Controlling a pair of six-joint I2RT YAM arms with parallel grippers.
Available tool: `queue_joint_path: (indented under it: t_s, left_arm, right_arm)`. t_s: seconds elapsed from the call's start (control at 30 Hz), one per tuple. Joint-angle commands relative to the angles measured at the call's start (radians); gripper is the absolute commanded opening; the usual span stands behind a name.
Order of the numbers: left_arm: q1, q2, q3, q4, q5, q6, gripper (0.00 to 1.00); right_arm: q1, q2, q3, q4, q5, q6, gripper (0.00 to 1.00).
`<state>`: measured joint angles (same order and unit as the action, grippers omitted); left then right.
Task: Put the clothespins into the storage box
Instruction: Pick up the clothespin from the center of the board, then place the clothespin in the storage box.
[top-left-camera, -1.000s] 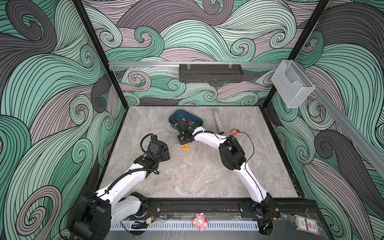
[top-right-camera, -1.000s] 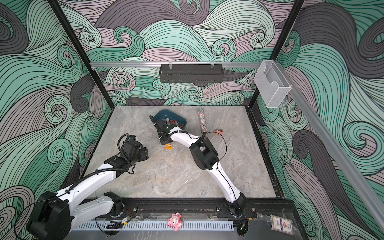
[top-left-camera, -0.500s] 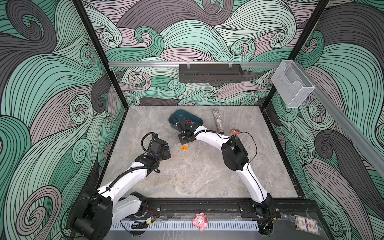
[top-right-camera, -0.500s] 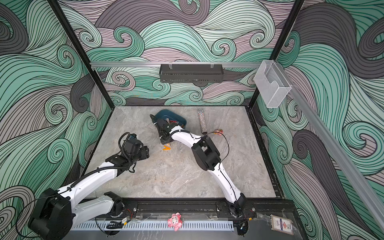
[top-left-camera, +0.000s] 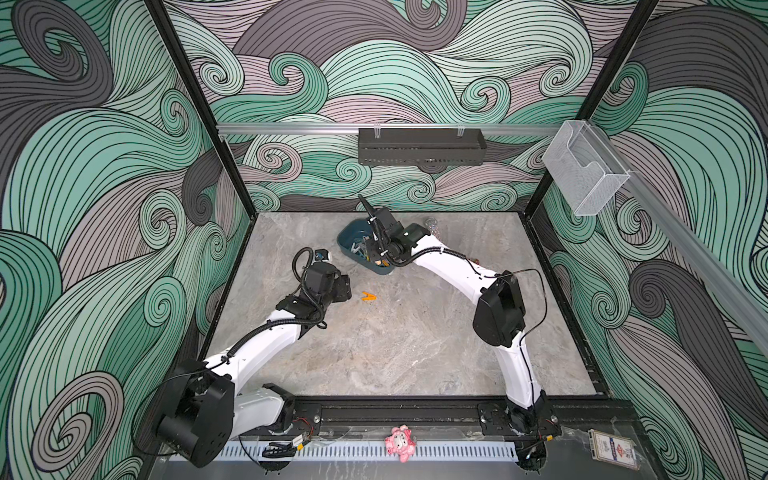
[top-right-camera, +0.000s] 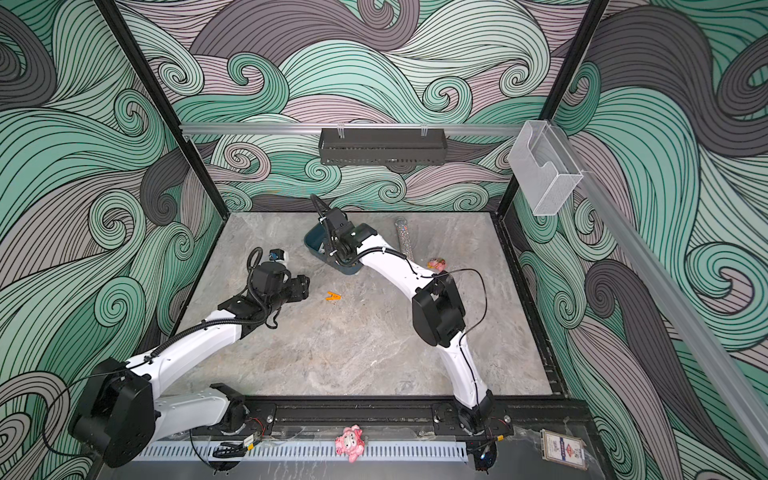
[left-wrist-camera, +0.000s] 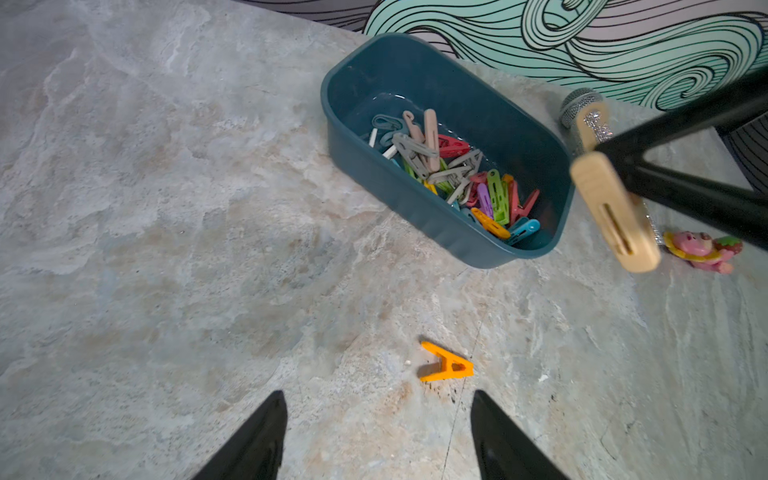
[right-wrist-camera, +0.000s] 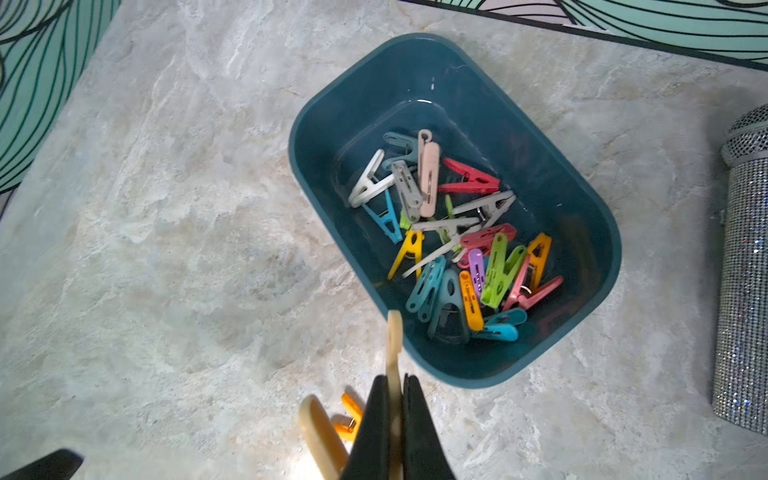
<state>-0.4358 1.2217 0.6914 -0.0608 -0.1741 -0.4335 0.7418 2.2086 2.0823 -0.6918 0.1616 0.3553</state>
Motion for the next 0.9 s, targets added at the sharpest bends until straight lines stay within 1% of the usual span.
queue_joint_path:
  t_s: [0.0,0.17,0.3,0.87]
  left_arm:
    - [-0.013,0.038,0.040,0.045,0.041,0.032,0.72]
    - [-0.026,0.088,0.069,0.050,0.074,0.039,0.72]
    - [-0.033,0.099,0.076,0.054,0.081,0.035,0.72]
    - [-0.034,0.096,0.063,0.029,0.050,0.032,0.72]
  right_arm:
    - [-0.028,0.060,0.054,-0.007,0.049,-0.003,0.08]
    - [-0.054,0.144,0.145,-0.027,0.061,-0.010,0.07]
    - [-0.065,0.188,0.183,-0.038,0.068,-0.022,0.07]
    - [-0.076,0.217,0.203,-0.039,0.067,-0.026,0.07]
